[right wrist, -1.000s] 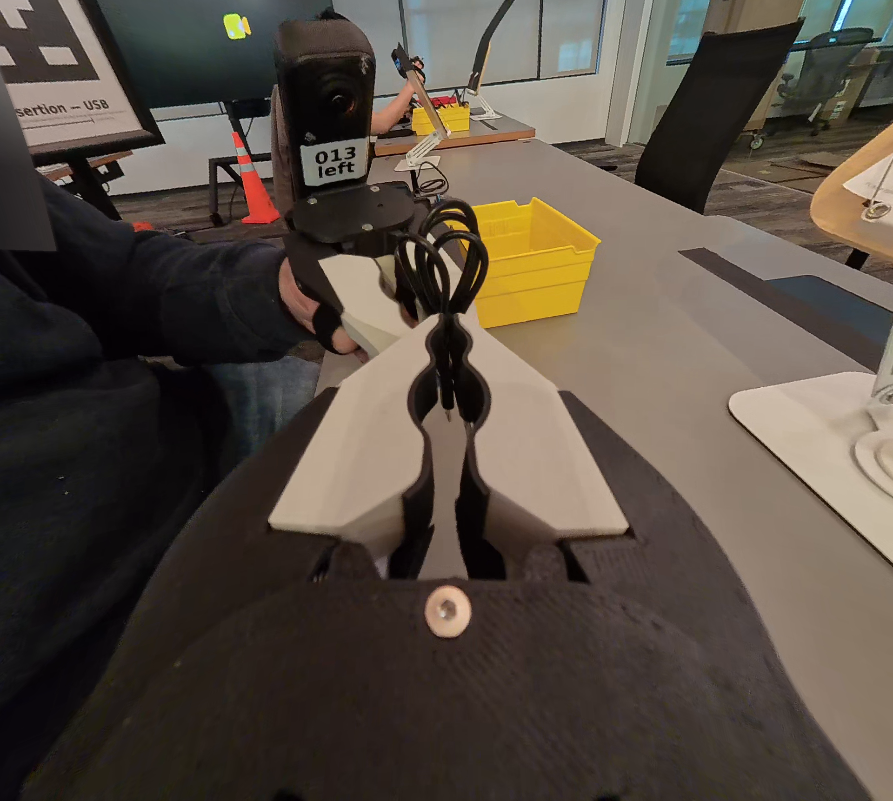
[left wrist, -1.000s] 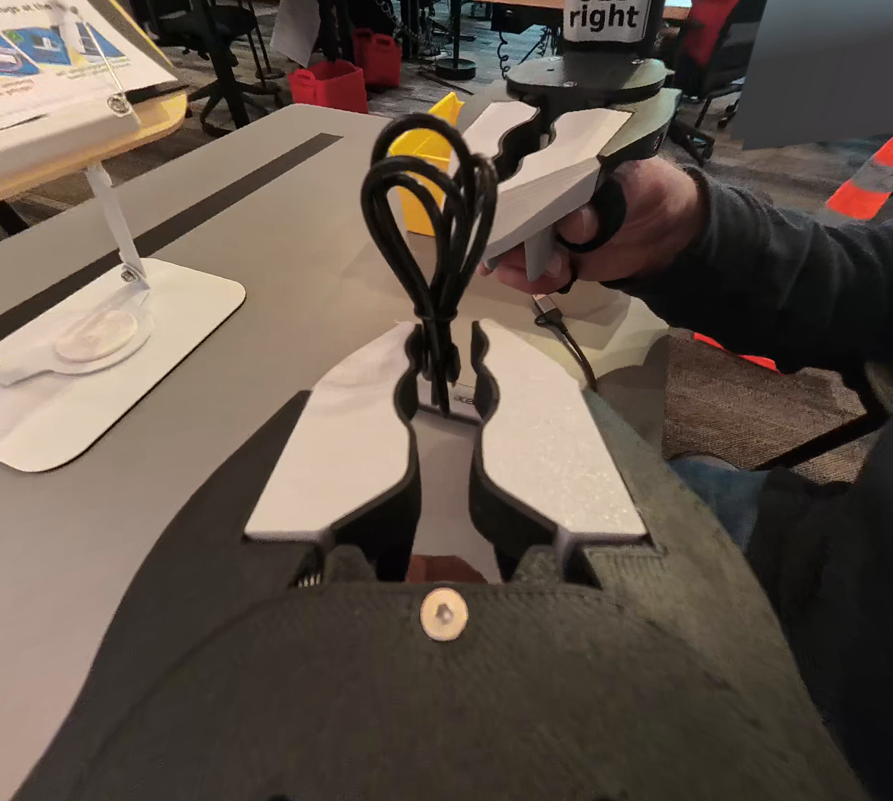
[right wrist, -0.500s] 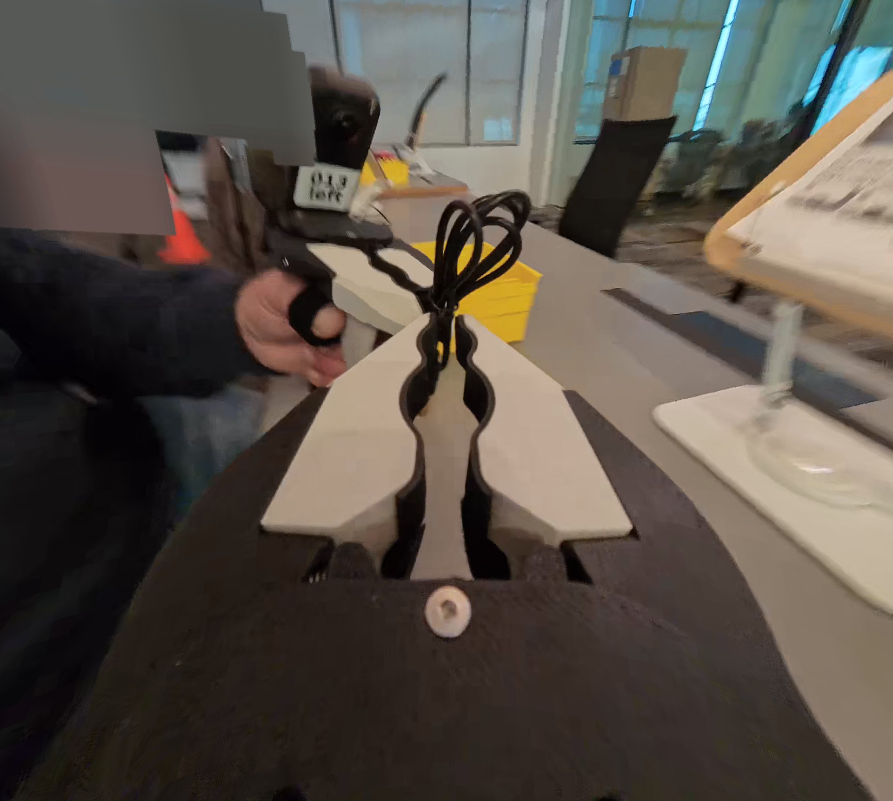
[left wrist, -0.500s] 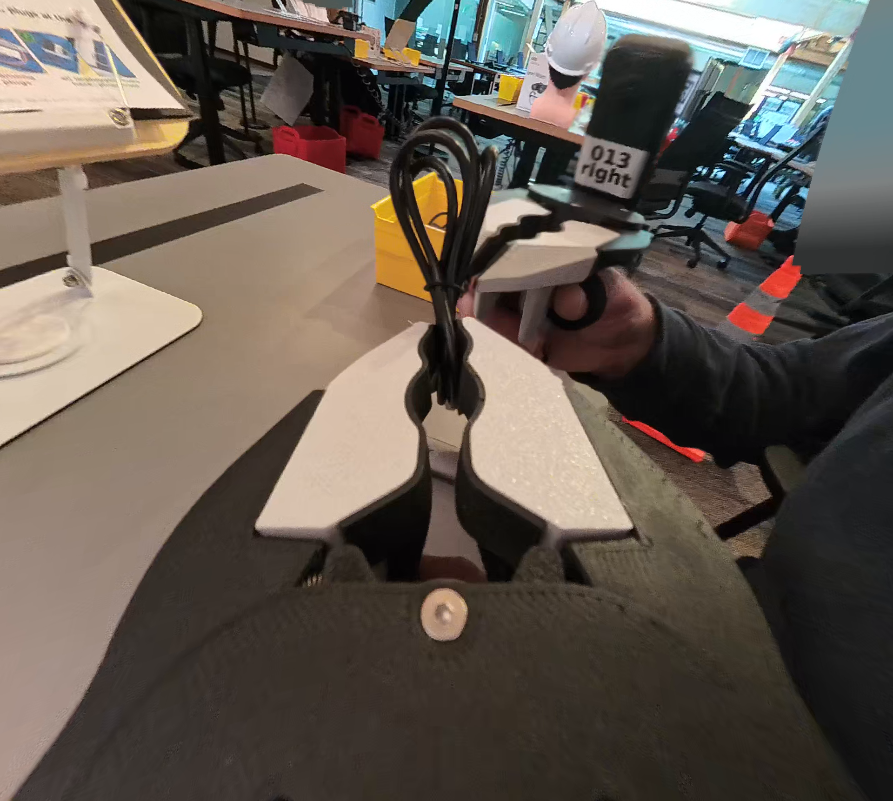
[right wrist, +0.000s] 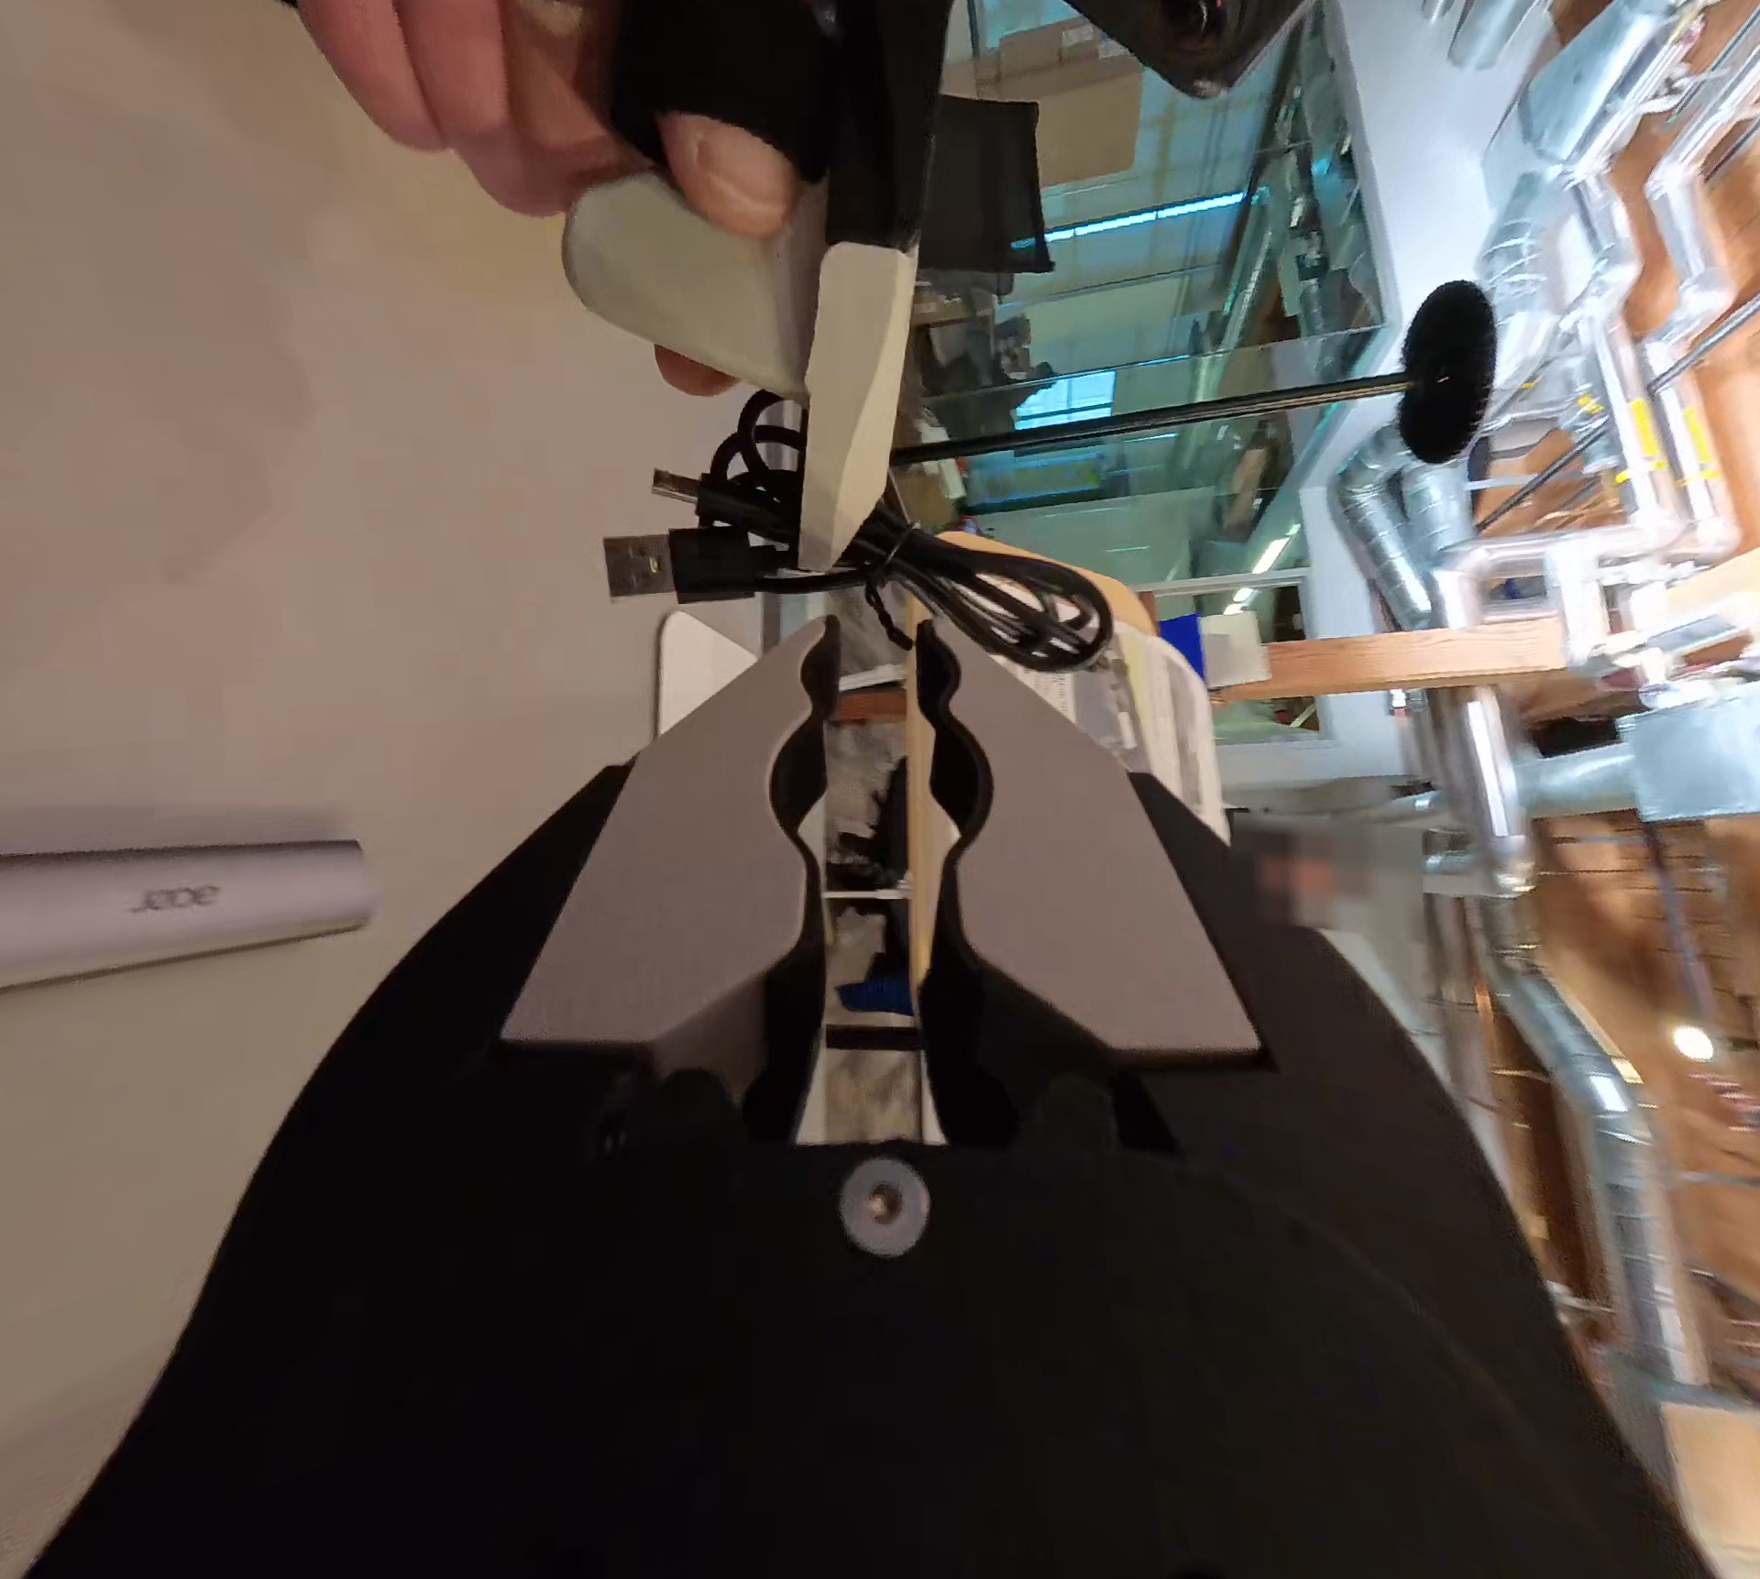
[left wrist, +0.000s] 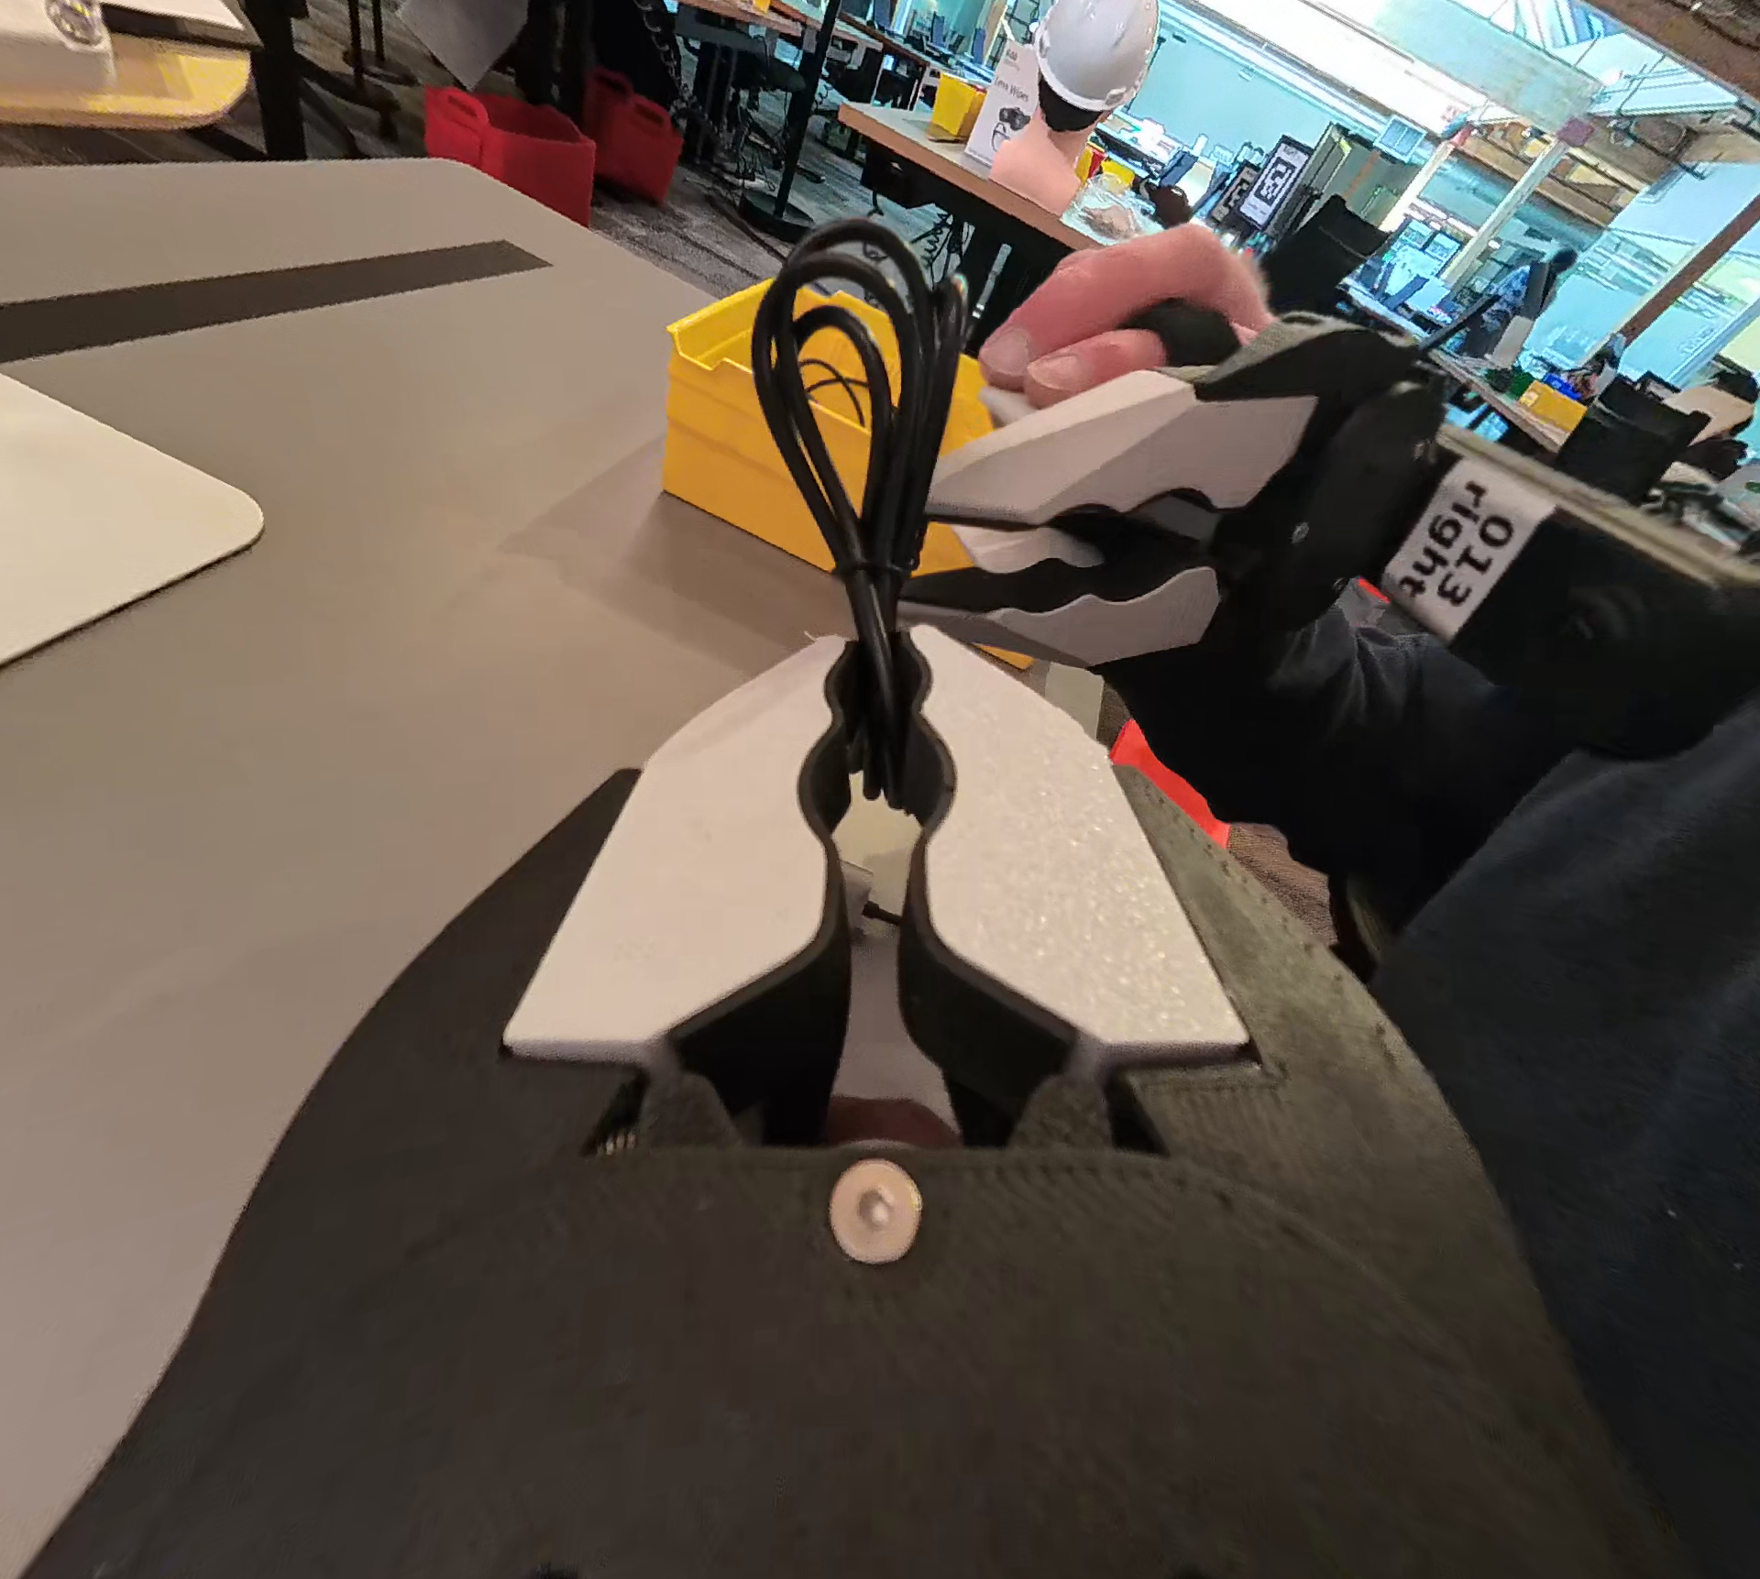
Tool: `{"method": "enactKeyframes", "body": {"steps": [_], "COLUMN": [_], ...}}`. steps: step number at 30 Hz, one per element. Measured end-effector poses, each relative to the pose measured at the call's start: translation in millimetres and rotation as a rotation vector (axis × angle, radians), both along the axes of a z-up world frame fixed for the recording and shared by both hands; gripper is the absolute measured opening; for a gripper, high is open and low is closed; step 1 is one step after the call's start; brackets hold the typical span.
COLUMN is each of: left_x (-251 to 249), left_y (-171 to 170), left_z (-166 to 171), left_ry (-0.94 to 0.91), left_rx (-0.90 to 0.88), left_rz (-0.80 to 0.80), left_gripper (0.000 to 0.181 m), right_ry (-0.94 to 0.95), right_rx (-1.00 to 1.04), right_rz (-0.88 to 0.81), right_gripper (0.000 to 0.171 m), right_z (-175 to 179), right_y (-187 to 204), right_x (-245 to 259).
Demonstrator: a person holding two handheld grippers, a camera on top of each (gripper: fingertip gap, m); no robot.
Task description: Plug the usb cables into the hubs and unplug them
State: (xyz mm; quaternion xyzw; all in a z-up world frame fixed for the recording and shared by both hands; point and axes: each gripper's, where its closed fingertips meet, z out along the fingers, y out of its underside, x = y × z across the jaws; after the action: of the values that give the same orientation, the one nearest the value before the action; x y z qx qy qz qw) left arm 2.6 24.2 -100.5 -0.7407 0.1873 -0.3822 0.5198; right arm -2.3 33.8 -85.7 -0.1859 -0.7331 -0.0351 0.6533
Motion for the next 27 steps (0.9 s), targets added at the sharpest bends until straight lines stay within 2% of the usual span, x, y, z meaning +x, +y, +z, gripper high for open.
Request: {"method": "enactKeyframes", "body": {"steps": [4,6,8,10,14,18,21,23,26,27], "left_x": [1.6,1.8,1.2,0.5,-4.2,-3.2,-2.2,-5.8,-12.0,-13.3], "left_y": [-0.3,-0.4,0.8,1.9,7.2,8.4,9.3,10.9,11.8,11.8], "left_z": [-3.1,-0.8,-0.8,0.8,-0.3,0.4,-2.7,-6.1,-9.4,-9.2], "left_ry": [-0.002,-0.026,-0.003,0.037,0.227,0.318,0.354,0.342,0.315,0.308], "left_rx": [-0.033,-0.037,-0.025,0.019,0.141,0.245,0.295,0.288,0.248,0.232], "left_rz": [-0.006,-0.008,0.005,0.023,0.108,0.161,0.185,0.209,0.22,0.221], "left_gripper": [0.005,0.005,0.005,0.005,0.005,0.005,0.006,0.005,0.005,0.005], "right_ry": [-0.013,-0.024,-0.033,-0.014,0.039,0.101,0.151,0.234,0.338,0.339], "right_rx": [0.084,0.059,-0.048,-0.302,-1.033,-1.785,-2.108,-2.138,-1.802,-1.619], "right_rz": [-0.032,-0.033,-0.032,-0.01,0.09,0.359,0.564,0.576,0.39,0.309], "right_gripper": [0.002,0.0,0.0,0.0,0.0,0.0,0.0,0.0,0.001,0.009], "right_z": [-0.5,-2.1,-5.3,-6.5,-12.7,-7.4,-3.4,-5.2,-9.3,-9.7], "right_y": [2.7,2.5,2.7,2.6,-4.2,-21.7,-31.6,-29.4,-15.6,-12.4], "right_x": [-0.9,-0.6,-0.8,-1.8,-4.3,-1.2,0.2,-3.4,-4.3,-3.6]}}
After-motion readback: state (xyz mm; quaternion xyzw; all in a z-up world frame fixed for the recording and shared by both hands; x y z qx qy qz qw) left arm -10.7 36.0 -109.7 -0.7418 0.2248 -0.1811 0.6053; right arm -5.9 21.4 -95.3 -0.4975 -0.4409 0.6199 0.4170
